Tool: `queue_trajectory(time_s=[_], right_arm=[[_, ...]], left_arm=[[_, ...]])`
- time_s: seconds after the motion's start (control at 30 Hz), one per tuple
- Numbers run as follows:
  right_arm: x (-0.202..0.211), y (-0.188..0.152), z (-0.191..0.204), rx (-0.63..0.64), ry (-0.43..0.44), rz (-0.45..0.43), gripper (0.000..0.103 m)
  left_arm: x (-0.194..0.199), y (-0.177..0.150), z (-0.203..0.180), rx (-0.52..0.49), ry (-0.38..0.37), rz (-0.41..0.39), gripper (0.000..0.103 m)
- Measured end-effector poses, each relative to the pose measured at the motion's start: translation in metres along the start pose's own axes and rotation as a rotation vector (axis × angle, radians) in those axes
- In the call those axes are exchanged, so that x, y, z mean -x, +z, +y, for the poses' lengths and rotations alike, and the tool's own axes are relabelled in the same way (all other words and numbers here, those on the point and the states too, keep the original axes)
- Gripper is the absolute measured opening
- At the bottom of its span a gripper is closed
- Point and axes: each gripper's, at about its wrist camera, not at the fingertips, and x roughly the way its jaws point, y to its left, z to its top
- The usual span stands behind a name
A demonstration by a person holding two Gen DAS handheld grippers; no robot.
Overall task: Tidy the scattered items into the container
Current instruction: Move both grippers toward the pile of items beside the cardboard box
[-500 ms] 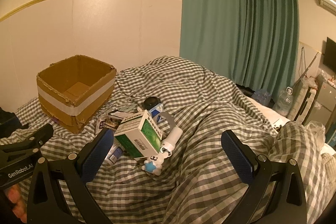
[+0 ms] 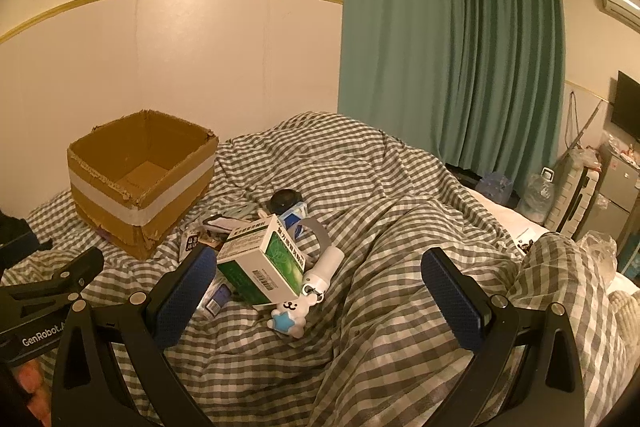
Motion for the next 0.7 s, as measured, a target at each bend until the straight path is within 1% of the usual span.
queue_trajectory(time_s=[0.17, 0.47, 0.57, 0.7], right_arm=[[0.001, 0.002, -0.001, -0.002, 0.001, 0.007, 0.103], [-0.003, 0.005, -0.007, -0.018, 0.084, 0.060, 0.103], [-0.008, 0.008, -0.012, -0.035, 0.119, 0.077, 0.103], [-0.018, 0.015, -0.017, -0.030, 0.176, 0.116, 0.103]], left_arm=[[0.000, 0.000, 0.001, -0.004, -0.009, 0.001, 0.103], [-0.009, -0.003, 0.004, -0.009, -0.026, 0.018, 0.103], [-0.017, -0.005, 0.006, -0.016, -0.049, 0.041, 0.103], [-0.036, -0.012, 0.003, -0.049, -0.107, 0.088, 0.103]])
